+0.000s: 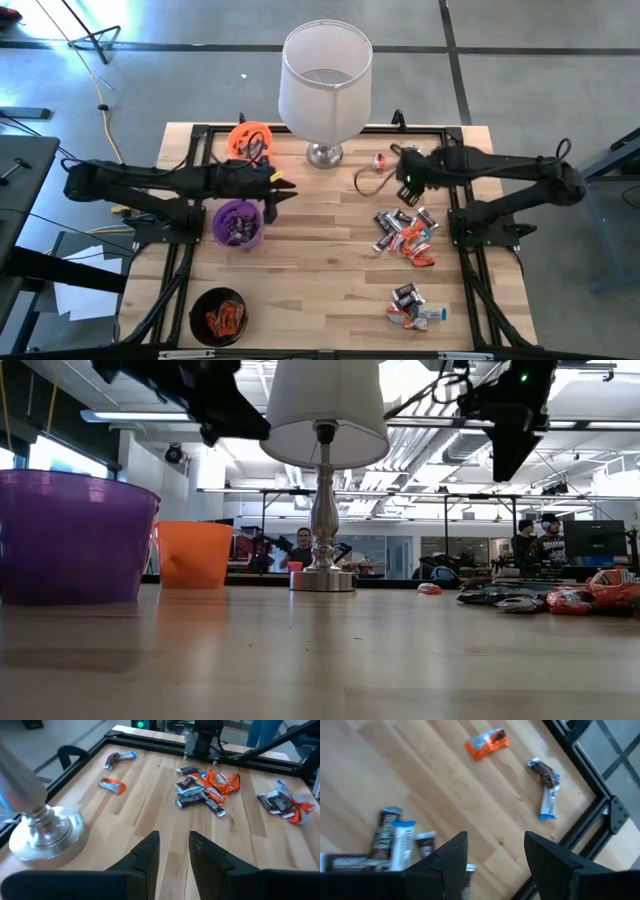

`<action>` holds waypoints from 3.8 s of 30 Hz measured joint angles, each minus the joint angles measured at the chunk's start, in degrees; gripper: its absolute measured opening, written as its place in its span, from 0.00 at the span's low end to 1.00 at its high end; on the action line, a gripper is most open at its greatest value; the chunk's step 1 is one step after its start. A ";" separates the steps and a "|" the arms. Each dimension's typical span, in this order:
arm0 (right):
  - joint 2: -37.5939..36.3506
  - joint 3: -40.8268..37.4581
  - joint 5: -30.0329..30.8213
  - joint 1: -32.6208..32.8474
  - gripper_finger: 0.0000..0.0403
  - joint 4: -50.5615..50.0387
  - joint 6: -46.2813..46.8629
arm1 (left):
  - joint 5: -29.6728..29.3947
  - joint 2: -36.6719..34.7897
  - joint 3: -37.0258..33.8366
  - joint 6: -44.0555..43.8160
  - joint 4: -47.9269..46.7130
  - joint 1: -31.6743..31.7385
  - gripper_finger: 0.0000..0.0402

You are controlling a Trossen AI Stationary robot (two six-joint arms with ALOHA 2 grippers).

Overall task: Sort candy
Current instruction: Put the brown chocolate into the purple bucket

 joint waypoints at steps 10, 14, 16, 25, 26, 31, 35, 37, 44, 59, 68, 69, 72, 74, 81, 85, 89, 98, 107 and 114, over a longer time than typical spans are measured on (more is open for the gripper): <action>6.13 0.00 -15.18 -27.18 0.47 10.75 -26.42 | 9.57 7.50 0.00 3.75 7.64 5.16 0.23; 13.58 0.00 -14.41 -31.93 0.46 11.47 -33.50 | 10.23 8.05 0.00 3.75 7.81 6.46 0.23; 17.55 -0.02 -12.78 -32.50 0.45 11.97 -35.74 | 10.29 8.05 0.00 3.75 8.13 7.02 0.23; 29.90 -0.02 -7.52 -31.32 0.45 20.78 -48.33 | 10.34 8.01 0.00 3.75 9.91 9.65 0.23; 30.43 -0.02 -7.29 -31.43 0.45 21.76 -49.17 | 10.40 8.01 0.00 3.75 9.90 9.86 0.23; 31.74 -0.02 -3.38 -33.08 0.45 26.64 -52.56 | 11.19 8.01 0.00 4.31 9.82 10.91 0.23; 31.76 -0.02 -3.25 -35.16 0.45 29.14 -53.57 | 11.20 8.01 0.00 4.65 9.79 11.48 0.23; 31.76 0.00 -3.31 -36.58 0.45 28.93 -53.59 | 11.19 8.01 0.00 4.68 9.77 11.53 0.23; 32.02 -0.02 -8.71 -41.52 0.45 28.96 -53.56 | 11.19 8.01 0.00 6.28 9.77 11.53 0.23; 37.80 0.07 -11.71 -43.36 0.45 30.03 -53.13 | 11.17 8.01 0.00 6.29 9.81 11.53 0.23; 38.01 0.13 -15.10 -43.36 0.27 28.81 -47.98 | 11.15 8.01 0.00 6.66 10.43 11.53 0.23; 38.01 0.13 -15.83 -43.38 0.22 28.55 -46.94 | 11.15 8.01 0.00 6.66 10.44 11.52 0.23; 37.94 0.15 -17.49 -43.29 0.06 27.56 -44.57 | 11.15 8.01 0.00 6.38 10.44 11.51 0.23; 37.89 0.15 -17.85 -42.94 0.04 27.18 -42.84 | 11.15 8.01 0.00 5.49 10.44 11.51 0.23; 36.12 -0.24 -19.94 -38.50 0.03 22.21 -39.46 | 14.56 8.01 0.00 3.68 10.16 10.51 0.23; 33.04 -0.15 -20.20 -33.39 0.03 19.58 -36.37 | 14.93 8.01 0.00 3.63 10.14 9.36 0.23; 28.66 -0.13 -20.05 -26.30 0.01 17.23 -31.97 | 14.95 8.01 0.00 3.60 10.15 8.16 0.23; 14.69 -0.13 -18.55 -7.16 0.01 22.17 -17.25 | 14.21 7.99 -0.02 4.12 13.34 5.39 0.23; 6.82 -0.02 -10.51 9.55 0.01 44.39 -9.61 | 13.97 7.99 -0.02 4.80 24.59 1.77 0.23; 7.66 -0.02 -3.18 17.06 0.01 58.90 -15.64 | 11.36 7.99 -0.02 5.79 31.18 -0.10 0.23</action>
